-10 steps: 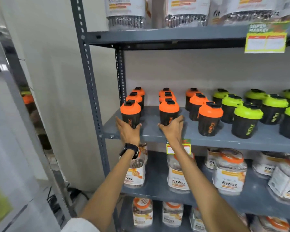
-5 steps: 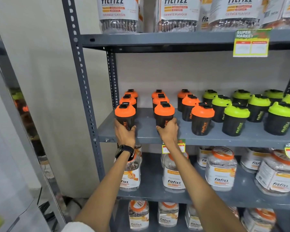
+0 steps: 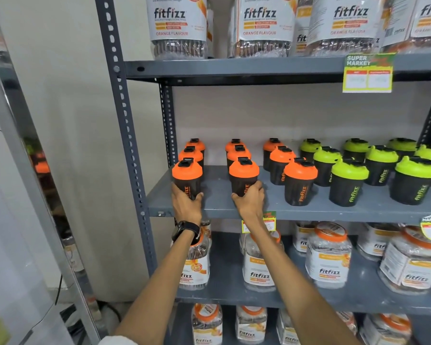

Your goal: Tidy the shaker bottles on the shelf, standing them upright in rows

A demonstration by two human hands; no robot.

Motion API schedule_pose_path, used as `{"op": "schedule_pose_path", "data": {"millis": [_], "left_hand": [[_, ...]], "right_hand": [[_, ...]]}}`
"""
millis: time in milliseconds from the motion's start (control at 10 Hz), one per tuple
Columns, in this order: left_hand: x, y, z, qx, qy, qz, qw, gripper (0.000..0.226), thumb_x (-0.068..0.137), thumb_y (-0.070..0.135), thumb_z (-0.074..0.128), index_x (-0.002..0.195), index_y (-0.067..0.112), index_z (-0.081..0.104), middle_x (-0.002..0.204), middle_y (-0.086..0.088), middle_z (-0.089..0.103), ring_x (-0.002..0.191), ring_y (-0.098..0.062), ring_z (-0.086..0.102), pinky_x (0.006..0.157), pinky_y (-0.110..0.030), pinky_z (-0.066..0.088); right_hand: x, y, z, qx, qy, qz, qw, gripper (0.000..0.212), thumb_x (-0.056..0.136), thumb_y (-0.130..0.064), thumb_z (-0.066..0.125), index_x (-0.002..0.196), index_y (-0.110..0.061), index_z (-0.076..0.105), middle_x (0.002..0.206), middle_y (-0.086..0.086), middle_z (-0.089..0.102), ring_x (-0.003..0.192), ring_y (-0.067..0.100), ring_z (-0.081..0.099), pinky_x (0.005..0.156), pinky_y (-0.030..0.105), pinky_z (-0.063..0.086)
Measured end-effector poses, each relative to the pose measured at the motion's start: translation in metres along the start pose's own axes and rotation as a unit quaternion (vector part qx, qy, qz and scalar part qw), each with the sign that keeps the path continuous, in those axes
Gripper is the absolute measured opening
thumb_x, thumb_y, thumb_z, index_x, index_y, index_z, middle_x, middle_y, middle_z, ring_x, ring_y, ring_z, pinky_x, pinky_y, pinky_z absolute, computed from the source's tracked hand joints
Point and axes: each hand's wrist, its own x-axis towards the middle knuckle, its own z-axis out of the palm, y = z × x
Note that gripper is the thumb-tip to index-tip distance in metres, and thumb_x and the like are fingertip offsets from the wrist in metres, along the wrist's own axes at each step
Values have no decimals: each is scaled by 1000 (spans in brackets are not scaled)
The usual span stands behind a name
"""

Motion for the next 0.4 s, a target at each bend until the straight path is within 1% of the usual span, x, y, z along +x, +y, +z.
{"op": "schedule_pose_path", "data": {"millis": [100, 200, 300, 400], "left_hand": [[0, -5, 1, 0, -8, 8, 1000, 93, 72, 20, 83, 146, 10, 27, 144, -17, 47, 133, -37, 46, 105, -56, 44], [-11, -2, -4, 25, -17, 16, 999, 108, 74, 28, 82, 153, 12, 9, 158, -17, 26, 145, -36, 27, 112, -54, 33], [-31, 2, -9, 80, 15, 51, 995, 113, 79, 46, 73, 154, 11, -3, 164, -15, 1, 151, -32, 5, 116, -53, 28], [-64, 11, -14, 92, 47, 184, 978, 96, 89, 53, 58, 155, 14, 0, 165, -10, -2, 152, -26, 1, 118, -53, 26]], "right_hand": [[1, 2, -2, 2, -5, 0, 1000, 69, 81, -13, 77, 134, 2, 37, 134, 25, 49, 126, 42, 50, 103, 44, 44], [-9, 3, -7, 13, -20, -9, 1000, 88, 81, -14, 78, 147, 1, 23, 143, 25, 40, 133, 40, 43, 107, 43, 40], [-33, 12, -21, 55, 14, -50, 997, 95, 86, -25, 74, 156, -8, 12, 154, 17, 31, 142, 32, 35, 110, 36, 37], [-106, 60, -50, 134, 41, -67, 988, 66, 91, -32, 67, 147, -34, 32, 148, -7, 42, 132, 13, 45, 99, 8, 36]]}}
